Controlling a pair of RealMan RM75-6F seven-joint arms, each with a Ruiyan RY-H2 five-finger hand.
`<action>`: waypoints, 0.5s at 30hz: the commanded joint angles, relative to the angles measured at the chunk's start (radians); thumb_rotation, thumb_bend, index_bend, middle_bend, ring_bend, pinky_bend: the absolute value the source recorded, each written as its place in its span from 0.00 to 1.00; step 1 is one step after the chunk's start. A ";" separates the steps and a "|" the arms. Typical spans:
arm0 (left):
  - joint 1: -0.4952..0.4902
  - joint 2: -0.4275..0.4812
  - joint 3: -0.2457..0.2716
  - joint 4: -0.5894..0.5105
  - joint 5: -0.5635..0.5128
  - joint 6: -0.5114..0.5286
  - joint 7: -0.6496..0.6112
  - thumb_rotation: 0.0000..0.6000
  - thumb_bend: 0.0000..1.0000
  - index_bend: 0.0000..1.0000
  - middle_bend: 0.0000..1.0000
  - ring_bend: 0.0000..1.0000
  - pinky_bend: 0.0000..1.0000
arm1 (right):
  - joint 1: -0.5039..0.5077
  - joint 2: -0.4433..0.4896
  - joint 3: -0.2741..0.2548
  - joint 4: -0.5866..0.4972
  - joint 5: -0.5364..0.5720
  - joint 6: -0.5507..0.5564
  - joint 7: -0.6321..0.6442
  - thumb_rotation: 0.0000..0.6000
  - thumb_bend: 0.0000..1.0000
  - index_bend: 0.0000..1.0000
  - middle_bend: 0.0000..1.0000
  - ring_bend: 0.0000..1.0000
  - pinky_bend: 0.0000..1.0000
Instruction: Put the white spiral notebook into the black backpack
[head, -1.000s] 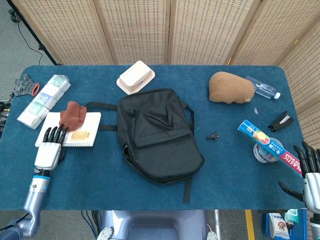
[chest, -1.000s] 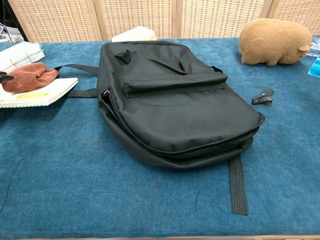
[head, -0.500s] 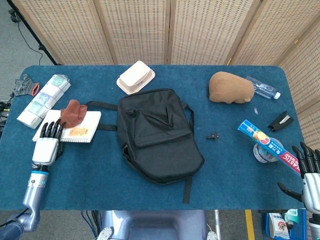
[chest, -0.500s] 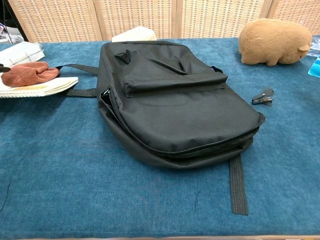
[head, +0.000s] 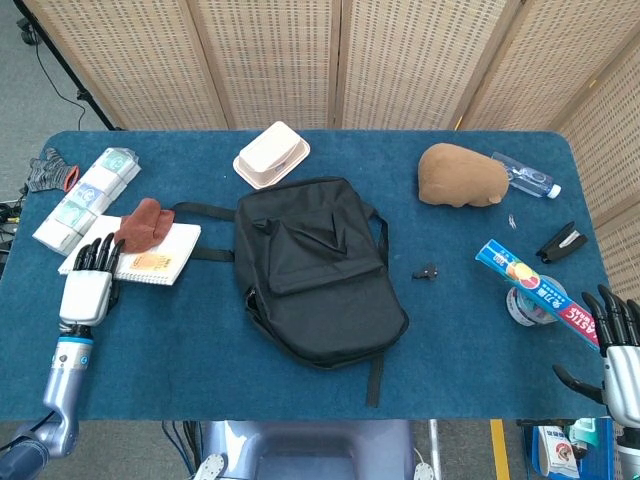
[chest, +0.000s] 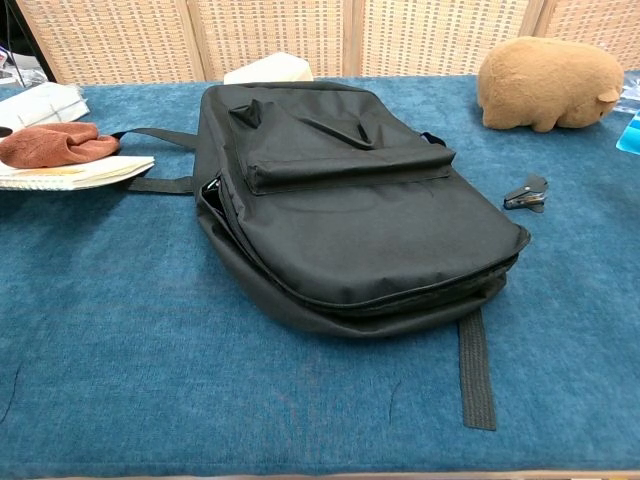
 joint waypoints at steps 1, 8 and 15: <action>-0.010 -0.001 -0.004 0.008 -0.003 -0.007 -0.002 1.00 0.66 0.02 0.05 0.07 0.16 | 0.000 0.000 0.000 -0.001 0.002 -0.001 0.000 1.00 0.00 0.00 0.00 0.00 0.00; -0.019 -0.002 -0.009 0.023 -0.011 -0.013 -0.008 1.00 0.67 0.17 0.20 0.16 0.23 | 0.001 -0.001 -0.001 -0.003 0.007 -0.006 -0.002 1.00 0.00 0.00 0.00 0.00 0.00; -0.022 -0.004 -0.008 0.033 -0.010 -0.003 -0.017 1.00 0.72 0.40 0.39 0.29 0.35 | 0.002 -0.002 0.000 -0.003 0.007 -0.008 0.001 1.00 0.00 0.00 0.00 0.00 0.00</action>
